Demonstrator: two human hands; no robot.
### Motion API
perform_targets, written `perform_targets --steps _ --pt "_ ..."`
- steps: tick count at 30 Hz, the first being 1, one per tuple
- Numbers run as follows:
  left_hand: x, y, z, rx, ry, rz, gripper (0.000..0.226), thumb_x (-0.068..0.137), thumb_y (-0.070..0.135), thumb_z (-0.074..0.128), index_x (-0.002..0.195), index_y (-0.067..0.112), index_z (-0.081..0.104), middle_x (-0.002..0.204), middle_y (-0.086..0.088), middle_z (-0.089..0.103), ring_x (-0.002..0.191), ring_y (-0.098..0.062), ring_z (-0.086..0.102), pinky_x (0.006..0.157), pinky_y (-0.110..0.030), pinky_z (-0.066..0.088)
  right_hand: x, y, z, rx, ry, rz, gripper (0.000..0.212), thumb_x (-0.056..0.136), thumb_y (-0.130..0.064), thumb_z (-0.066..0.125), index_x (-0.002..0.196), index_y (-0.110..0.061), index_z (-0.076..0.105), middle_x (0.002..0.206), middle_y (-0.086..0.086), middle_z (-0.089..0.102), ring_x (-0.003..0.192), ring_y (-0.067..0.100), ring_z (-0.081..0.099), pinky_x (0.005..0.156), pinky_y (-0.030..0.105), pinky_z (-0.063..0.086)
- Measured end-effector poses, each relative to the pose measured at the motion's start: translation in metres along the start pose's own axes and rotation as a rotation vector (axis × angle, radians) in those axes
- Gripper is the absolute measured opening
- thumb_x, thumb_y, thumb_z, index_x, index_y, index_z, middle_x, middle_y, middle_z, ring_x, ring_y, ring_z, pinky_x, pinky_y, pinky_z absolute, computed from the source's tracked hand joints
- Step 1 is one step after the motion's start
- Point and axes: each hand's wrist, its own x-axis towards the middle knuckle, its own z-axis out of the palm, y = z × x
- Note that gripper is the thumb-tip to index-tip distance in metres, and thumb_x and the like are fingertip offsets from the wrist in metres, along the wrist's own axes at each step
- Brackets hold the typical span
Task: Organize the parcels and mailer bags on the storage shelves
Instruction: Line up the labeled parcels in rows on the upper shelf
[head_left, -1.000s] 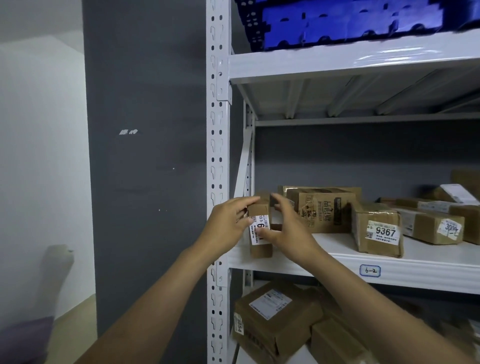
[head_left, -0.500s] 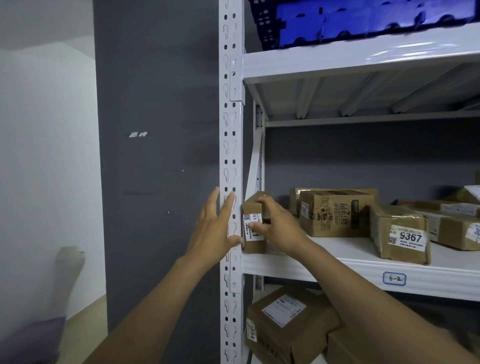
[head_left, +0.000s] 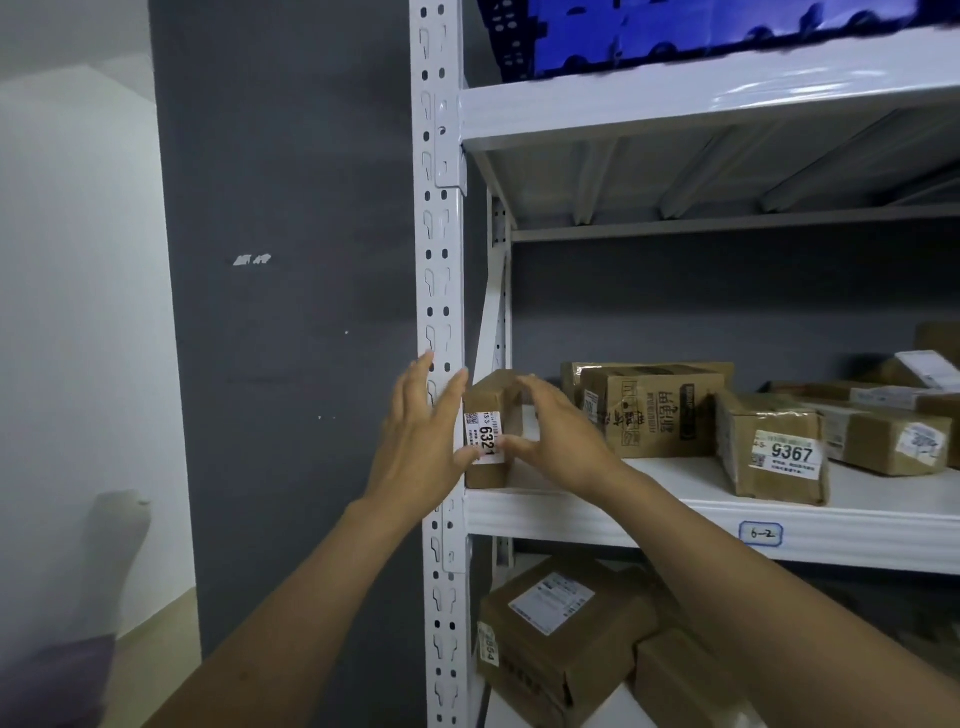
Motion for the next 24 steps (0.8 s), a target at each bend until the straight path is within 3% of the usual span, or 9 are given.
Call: perform_targets --steps 3,5,8,10,12,15,18,21,24 --pt "0.008 0.018 0.001 0.056 0.059 0.113 0.078 0.084 0.035 0.071 0.149 0.021 0.030 0.160 -0.009 0.008 0.147 -0.027 -0.001 0.118 -0.048 0.014 -0.011 0.009 -0.030 -0.234 -0.012 0.006 0.059 0.089 -0.040 0.063 0.141 -0.025 0.039 0.147 -0.002 0.042 0.131 0.018 0.043 0.106 0.039 0.041" --pt "0.015 0.037 0.002 0.064 0.047 0.172 0.071 0.086 0.036 0.068 0.147 0.022 0.035 0.159 -0.008 0.012 0.147 -0.027 0.000 0.118 -0.046 0.012 -0.019 0.018 -0.053 -0.399 0.001 -0.016 0.045 0.090 -0.040 0.060 0.131 -0.025 0.050 0.132 0.000 0.055 0.115 0.019 0.053 0.089 0.033 0.047" --pt "0.027 0.073 0.008 0.010 -0.015 0.214 0.067 0.089 0.040 0.064 0.147 0.023 0.034 0.159 -0.006 0.013 0.147 -0.023 0.001 0.118 -0.043 0.015 -0.033 0.036 -0.089 -0.583 0.058 0.037 0.019 0.089 -0.032 0.059 0.104 -0.023 0.066 0.106 0.001 0.065 0.085 0.020 0.057 0.062 0.027 0.039" --pt "0.033 0.097 0.015 -0.049 -0.056 0.235 0.066 0.090 0.039 0.063 0.147 0.023 0.035 0.158 -0.005 0.017 0.146 -0.021 0.005 0.117 -0.042 0.018 -0.042 0.057 -0.109 -0.712 0.118 0.081 0.019 0.088 -0.033 0.058 0.099 -0.021 0.068 0.108 0.003 0.065 0.095 0.023 0.057 0.067 0.028 0.038" --pt "0.038 0.119 0.025 -0.099 -0.102 0.264 0.065 0.089 0.040 0.063 0.146 0.023 0.037 0.156 -0.003 0.022 0.144 -0.019 0.012 0.116 -0.038 0.021 -0.051 0.081 -0.125 -0.761 0.156 0.138 0.029 0.089 -0.042 0.056 0.107 -0.020 0.066 0.122 0.004 0.059 0.113 0.026 0.050 0.081 0.033 0.044" --pt "0.042 0.147 0.043 -0.174 -0.192 0.271 0.066 0.089 0.040 0.063 0.147 0.023 0.036 0.152 0.001 0.029 0.139 -0.015 0.023 0.112 -0.031 0.027 -0.061 0.110 -0.141 -0.668 0.146 0.293 0.045 0.090 -0.047 0.056 0.128 -0.024 0.056 0.146 0.007 0.039 0.133 0.030 0.035 0.103 0.042 0.039" --pt "0.041 0.166 0.064 -0.261 -0.284 0.235 0.070 0.090 0.039 0.062 0.150 0.028 0.027 0.156 0.002 0.027 0.141 -0.017 0.027 0.115 -0.035 0.029 -0.066 0.133 -0.147 -0.326 0.079 0.404 0.058 0.087 -0.039 0.065 0.140 -0.027 0.044 0.153 0.009 0.026 0.135 0.030 0.035 0.106 0.039 0.036" --pt "0.039 0.182 0.084 -0.404 -0.382 0.162 0.079 0.089 0.038 0.064 0.152 0.037 0.016 0.159 0.001 0.021 0.145 -0.018 0.021 0.117 -0.042 0.028 -0.075 0.156 -0.152 -0.197 0.096 0.351 0.065 0.081 -0.028 0.074 0.139 -0.027 0.044 0.146 0.004 0.039 0.128 0.023 0.043 0.103 0.035 0.039" --pt "0.035 0.198 0.096 -0.606 -0.440 0.092 0.091 0.086 0.037 0.069 0.149 0.049 0.004 0.157 0.001 0.026 0.142 -0.019 0.028 0.114 -0.045 0.032 -0.085 0.167 -0.157 -0.120 0.158 0.277 0.058 0.079 -0.019 0.077 0.130 -0.026 0.050 0.129 -0.003 0.055 0.113 0.015 0.051 0.091 0.027 0.043"
